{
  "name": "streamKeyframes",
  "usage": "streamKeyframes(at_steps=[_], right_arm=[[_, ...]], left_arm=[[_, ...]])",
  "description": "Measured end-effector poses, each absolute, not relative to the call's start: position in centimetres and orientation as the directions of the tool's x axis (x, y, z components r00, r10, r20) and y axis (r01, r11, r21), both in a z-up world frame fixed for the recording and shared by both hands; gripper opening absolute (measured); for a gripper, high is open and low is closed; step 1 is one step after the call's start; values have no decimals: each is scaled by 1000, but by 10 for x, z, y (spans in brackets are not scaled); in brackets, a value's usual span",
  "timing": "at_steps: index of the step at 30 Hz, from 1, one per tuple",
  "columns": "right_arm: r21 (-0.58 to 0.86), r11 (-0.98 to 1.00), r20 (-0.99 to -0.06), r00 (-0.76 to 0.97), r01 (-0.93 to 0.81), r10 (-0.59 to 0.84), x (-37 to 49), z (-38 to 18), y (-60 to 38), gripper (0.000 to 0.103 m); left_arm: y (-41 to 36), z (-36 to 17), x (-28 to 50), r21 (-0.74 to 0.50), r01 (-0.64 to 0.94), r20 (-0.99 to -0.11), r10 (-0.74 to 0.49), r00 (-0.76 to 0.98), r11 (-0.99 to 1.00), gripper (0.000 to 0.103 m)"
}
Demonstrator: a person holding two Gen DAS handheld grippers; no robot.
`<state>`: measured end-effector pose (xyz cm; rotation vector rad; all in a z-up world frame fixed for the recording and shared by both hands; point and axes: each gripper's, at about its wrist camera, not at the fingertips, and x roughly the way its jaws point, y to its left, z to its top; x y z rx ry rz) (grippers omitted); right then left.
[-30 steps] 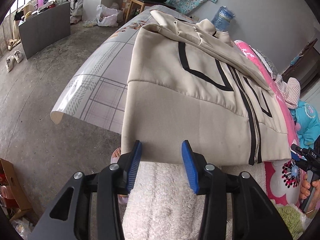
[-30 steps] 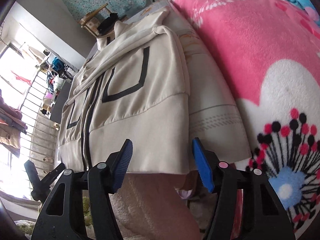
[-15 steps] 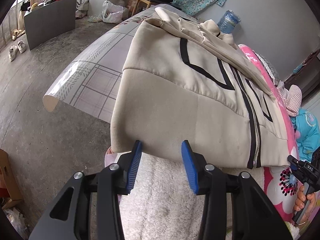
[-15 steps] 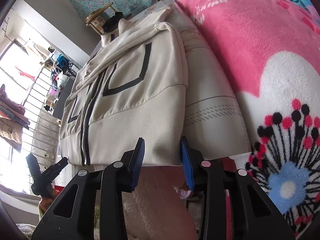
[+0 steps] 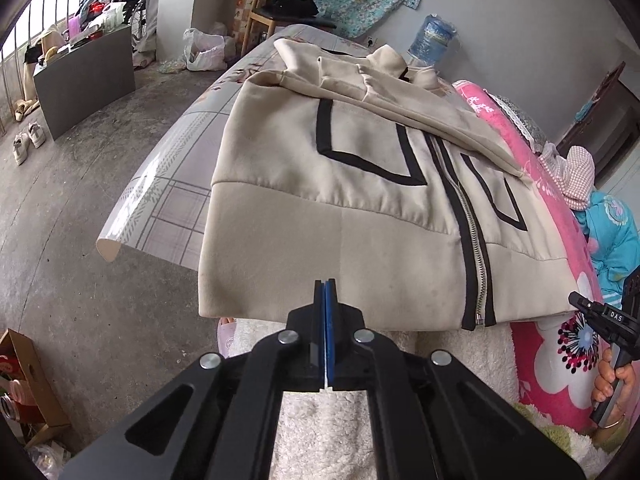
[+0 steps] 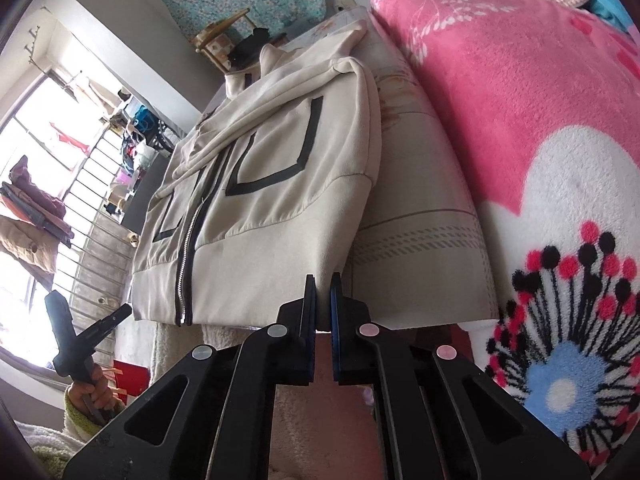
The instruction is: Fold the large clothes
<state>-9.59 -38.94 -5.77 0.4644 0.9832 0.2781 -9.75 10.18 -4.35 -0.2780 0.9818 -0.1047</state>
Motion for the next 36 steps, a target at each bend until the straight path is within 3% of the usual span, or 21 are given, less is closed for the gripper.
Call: streamKeyframes(at_steps=[10, 16, 21, 24, 30, 36], right_arm=[[646, 763, -665, 477, -19, 575, -90, -65, -412, 4], [647, 762, -686, 429, -10, 588, -84, -77, -415, 8], [685, 728, -670, 408, 17, 620, -80, -85, -423, 10], [689, 725, -667, 414, 24, 620, -82, -83, -421, 16], [654, 756, -694, 424, 34, 582, -86, -74, -412, 29], [599, 801, -712, 464, 9, 527, -91, -73, -406, 29]], left_arm=[[126, -18, -74, -351, -100, -822, -255, 510, 931, 0], [127, -8, -46, -375, -130, -832, -271, 484, 918, 1], [106, -1, -17, -352, -57, -831, -284, 478, 934, 20], [95, -2, -6, -357, -13, -826, -309, 472, 934, 26], [93, -14, -7, -374, -9, -813, -323, 484, 927, 33], [103, -24, -28, -309, -35, -843, -257, 473, 950, 34]])
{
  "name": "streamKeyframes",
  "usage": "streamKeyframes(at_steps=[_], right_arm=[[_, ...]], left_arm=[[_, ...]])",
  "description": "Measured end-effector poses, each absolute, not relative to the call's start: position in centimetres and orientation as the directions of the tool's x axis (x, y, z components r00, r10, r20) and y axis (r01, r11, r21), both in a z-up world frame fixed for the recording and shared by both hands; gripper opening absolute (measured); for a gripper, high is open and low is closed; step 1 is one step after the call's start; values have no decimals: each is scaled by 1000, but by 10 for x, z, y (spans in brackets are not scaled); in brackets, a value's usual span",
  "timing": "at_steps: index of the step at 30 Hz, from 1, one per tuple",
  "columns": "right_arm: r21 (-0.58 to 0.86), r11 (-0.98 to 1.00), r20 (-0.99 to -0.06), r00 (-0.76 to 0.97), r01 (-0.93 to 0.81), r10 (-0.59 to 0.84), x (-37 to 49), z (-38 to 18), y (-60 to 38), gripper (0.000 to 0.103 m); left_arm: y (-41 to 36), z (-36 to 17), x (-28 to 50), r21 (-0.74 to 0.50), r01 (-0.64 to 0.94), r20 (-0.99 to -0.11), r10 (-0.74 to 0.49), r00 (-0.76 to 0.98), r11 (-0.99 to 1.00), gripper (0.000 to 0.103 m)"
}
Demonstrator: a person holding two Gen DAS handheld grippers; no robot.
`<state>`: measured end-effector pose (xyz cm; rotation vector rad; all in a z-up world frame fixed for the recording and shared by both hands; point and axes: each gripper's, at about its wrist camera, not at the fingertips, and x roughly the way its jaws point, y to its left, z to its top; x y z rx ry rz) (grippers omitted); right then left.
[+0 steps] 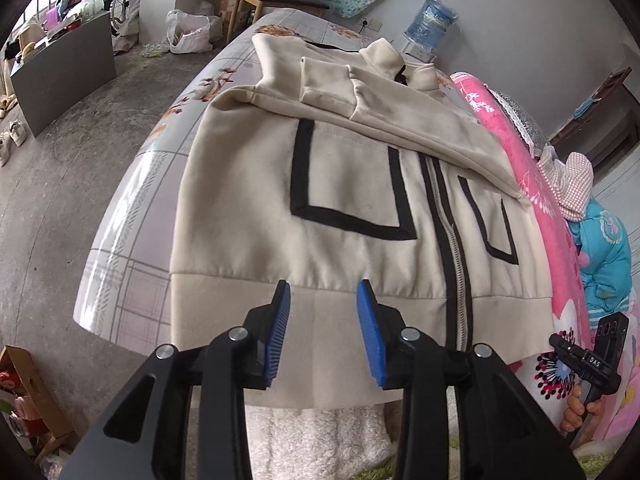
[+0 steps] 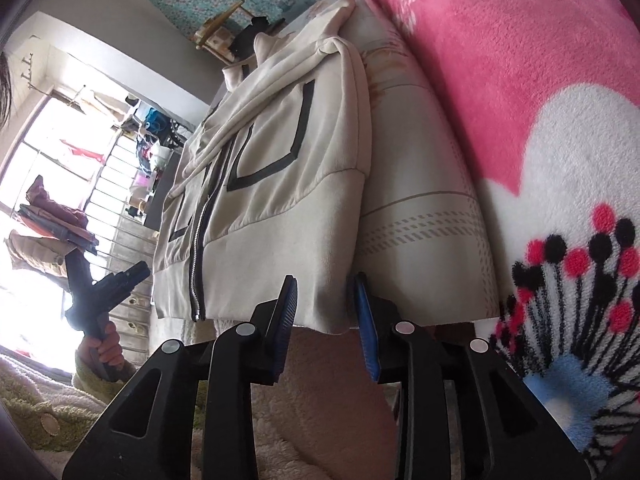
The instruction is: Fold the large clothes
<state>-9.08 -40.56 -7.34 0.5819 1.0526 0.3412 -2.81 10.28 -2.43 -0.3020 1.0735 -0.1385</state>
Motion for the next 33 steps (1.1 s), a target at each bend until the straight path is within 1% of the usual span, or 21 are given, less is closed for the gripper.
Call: streamKeyframes(at_steps=[4, 6, 10, 12, 14, 16, 21, 23, 26, 29, 33], right_arm=[[571, 821, -718, 486, 2, 499, -96, -73, -400, 29], [561, 828, -724, 492, 13, 483, -96, -75, -398, 29], [578, 815, -718, 500, 43, 483, -97, -77, -398, 30], [590, 805, -715, 496, 53, 492, -98, -77, -399, 32], [592, 804, -717, 491, 57, 494, -98, -77, -398, 35], [586, 809, -721, 488, 50, 492, -98, -74, -395, 43], [510, 859, -756, 498, 39, 426, -98, -64, -380, 49], [479, 877, -769, 503, 46, 394, -98, -62, -377, 50], [471, 880, -773, 510, 62, 378, -94, -65, -376, 50], [472, 879, -771, 515, 68, 374, -91, -66, -376, 50], [461, 885, -776, 516, 69, 363, -88, -68, -373, 50]], left_arm=[[115, -26, -47, -247, -47, -857, -196, 476, 968, 35], [120, -27, -54, -219, -58, -863, -166, 477, 974, 37], [126, -34, -71, -150, -67, -876, -101, 472, 986, 41], [128, -40, -80, -162, -63, -871, -113, 478, 985, 43], [131, -48, -88, -200, -60, -861, -146, 487, 978, 45], [132, -56, -91, -227, -52, -851, -172, 497, 973, 46], [135, -57, -88, -231, -45, -815, -168, 554, 972, 46], [138, -58, -85, -235, -38, -804, -172, 569, 971, 46], [140, -68, -76, -183, -68, -825, -116, 553, 981, 46], [144, -75, -74, -164, -87, -826, -88, 557, 983, 46], [150, -79, -75, -211, -109, -821, -116, 559, 971, 46]])
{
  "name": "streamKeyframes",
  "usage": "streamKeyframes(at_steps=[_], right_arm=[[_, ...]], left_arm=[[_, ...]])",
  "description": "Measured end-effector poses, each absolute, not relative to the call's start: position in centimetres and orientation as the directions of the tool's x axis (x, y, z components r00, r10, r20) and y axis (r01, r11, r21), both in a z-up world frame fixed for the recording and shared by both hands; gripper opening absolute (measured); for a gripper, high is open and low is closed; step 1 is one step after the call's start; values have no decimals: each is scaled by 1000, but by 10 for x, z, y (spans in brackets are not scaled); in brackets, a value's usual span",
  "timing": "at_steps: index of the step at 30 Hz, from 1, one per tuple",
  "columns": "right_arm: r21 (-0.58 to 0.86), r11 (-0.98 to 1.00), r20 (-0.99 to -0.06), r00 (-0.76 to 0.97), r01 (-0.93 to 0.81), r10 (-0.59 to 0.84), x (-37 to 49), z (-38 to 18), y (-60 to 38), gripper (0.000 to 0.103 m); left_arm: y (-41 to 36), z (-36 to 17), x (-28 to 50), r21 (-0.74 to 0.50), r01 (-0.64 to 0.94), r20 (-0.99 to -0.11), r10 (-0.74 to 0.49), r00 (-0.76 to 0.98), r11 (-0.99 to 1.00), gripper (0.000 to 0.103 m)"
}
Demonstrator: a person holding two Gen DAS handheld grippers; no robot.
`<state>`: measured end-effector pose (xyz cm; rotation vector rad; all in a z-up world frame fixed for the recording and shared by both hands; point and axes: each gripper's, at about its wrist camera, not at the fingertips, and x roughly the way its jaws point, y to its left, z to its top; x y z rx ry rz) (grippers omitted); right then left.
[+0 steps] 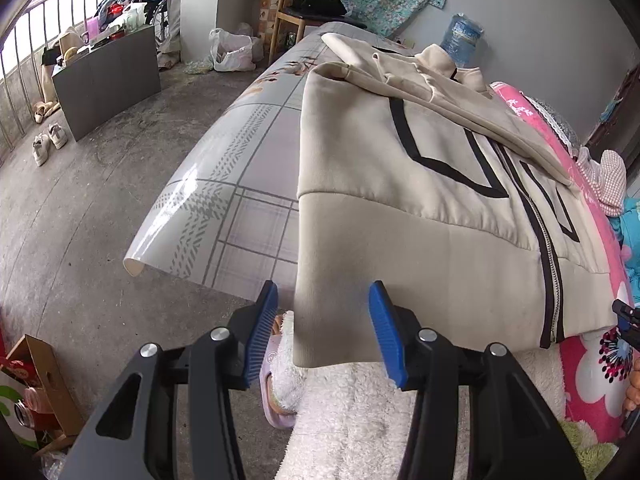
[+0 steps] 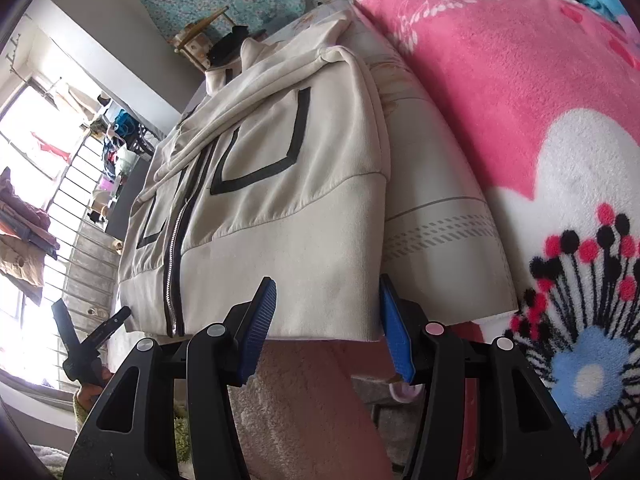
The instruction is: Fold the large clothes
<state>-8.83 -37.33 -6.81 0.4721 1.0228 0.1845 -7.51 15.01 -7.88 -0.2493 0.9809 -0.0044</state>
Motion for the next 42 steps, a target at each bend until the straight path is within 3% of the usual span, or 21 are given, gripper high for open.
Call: streamKeyframes(at_steps=[2, 5, 7, 9, 11, 19, 28, 33, 42], right_arm=[[454, 888, -779, 516, 73, 355, -88, -68, -371, 49], [414, 906, -799, 511, 84, 318, -90, -63, -365, 41], [376, 921, -816, 505, 97, 280, -90, -62, -361, 28], [337, 935, -830, 503, 107, 242, -91, -61, -361, 13], [343, 933, -824, 511, 107, 244, -93, -58, -363, 5], [449, 892, -707, 630, 48, 321, -94, -11, -367, 3], [624, 778, -597, 687, 73, 414, -32, 3, -395, 3], [687, 719, -573, 687, 105, 447, 15, -8, -406, 3], [701, 688, -620, 635, 185, 461, 86, -57, -410, 6]], left_arm=[[151, -79, -79, -268, -102, -813, -169, 557, 958, 46], [149, -81, -86, -316, -95, -806, -214, 551, 944, 42], [150, -82, -91, -319, -112, -806, -207, 554, 941, 32], [153, -79, -96, -326, -119, -798, -206, 566, 938, 12], [154, -69, -101, -338, -96, -780, -221, 585, 936, 7], [145, -8, -96, -346, 14, -665, -255, 702, 938, 5], [168, 10, -11, -506, -12, -599, -341, 724, 863, 5], [171, 1, 37, -515, -55, -617, -325, 717, 856, 5], [163, -39, 102, -465, -136, -708, -275, 650, 875, 9]])
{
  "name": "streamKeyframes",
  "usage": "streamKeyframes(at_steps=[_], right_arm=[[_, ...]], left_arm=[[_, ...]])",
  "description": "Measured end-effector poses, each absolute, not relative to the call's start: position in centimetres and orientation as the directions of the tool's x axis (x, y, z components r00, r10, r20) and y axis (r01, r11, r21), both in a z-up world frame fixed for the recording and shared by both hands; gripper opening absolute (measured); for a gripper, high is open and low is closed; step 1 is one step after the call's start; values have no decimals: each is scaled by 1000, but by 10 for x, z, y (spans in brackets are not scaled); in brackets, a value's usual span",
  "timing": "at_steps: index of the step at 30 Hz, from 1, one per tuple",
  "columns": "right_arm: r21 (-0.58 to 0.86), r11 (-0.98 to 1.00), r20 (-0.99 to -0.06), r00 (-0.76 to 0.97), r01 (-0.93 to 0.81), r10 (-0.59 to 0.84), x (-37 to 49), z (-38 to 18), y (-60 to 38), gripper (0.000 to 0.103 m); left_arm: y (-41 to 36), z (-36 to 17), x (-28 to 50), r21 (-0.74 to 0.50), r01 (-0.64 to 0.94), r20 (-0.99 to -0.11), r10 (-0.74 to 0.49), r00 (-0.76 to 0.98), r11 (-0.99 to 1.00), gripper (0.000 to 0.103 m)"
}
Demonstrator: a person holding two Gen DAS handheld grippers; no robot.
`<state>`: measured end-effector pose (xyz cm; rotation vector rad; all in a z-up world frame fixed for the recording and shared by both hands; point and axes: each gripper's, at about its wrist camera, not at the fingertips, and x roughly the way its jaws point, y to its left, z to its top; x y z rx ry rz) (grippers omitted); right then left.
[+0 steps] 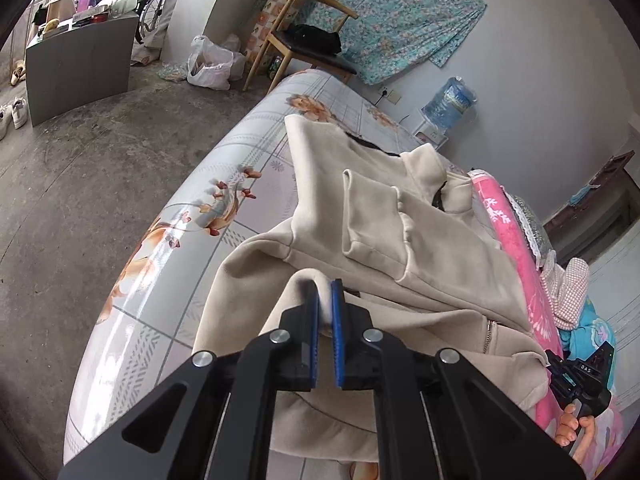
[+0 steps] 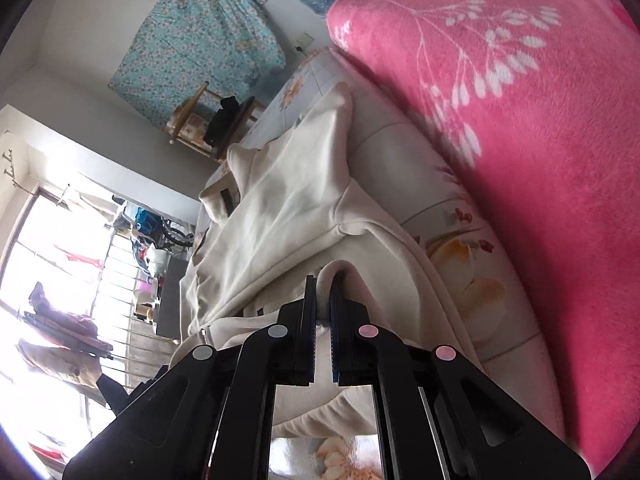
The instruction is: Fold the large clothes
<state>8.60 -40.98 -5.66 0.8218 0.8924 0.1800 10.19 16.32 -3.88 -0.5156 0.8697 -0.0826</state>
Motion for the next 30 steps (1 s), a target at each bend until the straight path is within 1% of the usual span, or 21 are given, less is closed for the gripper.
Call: streamKeyframes(at_steps=[2, 3, 4, 5, 6, 9, 11, 13, 16, 19, 20, 21, 23, 25, 26, 27, 28, 29, 30], right_arm=[[707, 675, -630, 620, 209, 468, 93, -67, -413, 11], [715, 668, -621, 624, 205, 474, 93, -68, -415, 23], [714, 670, -616, 637, 203, 464, 92, -67, -418, 36], [711, 675, -608, 652, 196, 452, 89, -63, -421, 40], [706, 684, -601, 666, 182, 442, 84, -58, -423, 44], [666, 728, -598, 700, 163, 390, 66, -43, -430, 53], [629, 762, -608, 707, 153, 360, 50, -37, -431, 54], [610, 779, -623, 697, 149, 355, 32, -37, -429, 57], [557, 819, -670, 659, 142, 342, 10, -45, -422, 57], [484, 866, -720, 619, 126, 313, 3, -57, -411, 57], [465, 879, -718, 627, 110, 301, 2, -56, -408, 57], [444, 891, -720, 629, 92, 294, 4, -55, -404, 57], [430, 899, -719, 635, 84, 284, 11, -56, -402, 57], [436, 896, -708, 646, 80, 287, 20, -58, -402, 57], [438, 896, -704, 650, 79, 286, 25, -59, -402, 57], [433, 898, -702, 654, 79, 281, 29, -60, -401, 56], [417, 905, -707, 656, 86, 263, 34, -60, -400, 52], [386, 918, -717, 655, 90, 237, 36, -59, -396, 49], [345, 934, -727, 655, 90, 205, 37, -58, -391, 41]], left_arm=[[166, -48, 110, -488, -150, -713, -294, 637, 860, 10], [168, -50, 111, -499, -156, -712, -301, 634, 852, 17], [171, -50, 112, -502, -163, -709, -296, 640, 849, 22], [175, -47, 110, -508, -164, -697, -292, 655, 846, 33], [179, -44, 106, -517, -160, -680, -290, 674, 841, 41], [188, -32, 90, -526, -148, -646, -280, 710, 837, 42], [188, -30, 76, -528, -133, -645, -294, 705, 839, 42], [183, -32, 58, -542, -103, -649, -338, 681, 834, 42], [175, -43, 30, -582, -82, -650, -402, 645, 809, 42], [173, -67, 20, -635, -126, -661, -451, 600, 762, 42], [175, -75, 20, -648, -153, -664, -455, 593, 746, 42], [178, -79, 20, -679, -155, -637, -471, 610, 718, 42], [183, -83, 25, -711, -174, -611, -475, 633, 682, 42], [183, -83, 32, -714, -176, -601, -463, 651, 678, 42], [182, -82, 35, -707, -181, -602, -447, 662, 684, 40], [179, -81, 38, -699, -186, -605, -433, 668, 690, 38], [175, -79, 40, -678, -191, -617, -408, 673, 710, 38], [170, -78, 42, -642, -199, -638, -371, 675, 740, 31], [165, -76, 44, -603, -204, -656, -334, 677, 771, 27]])
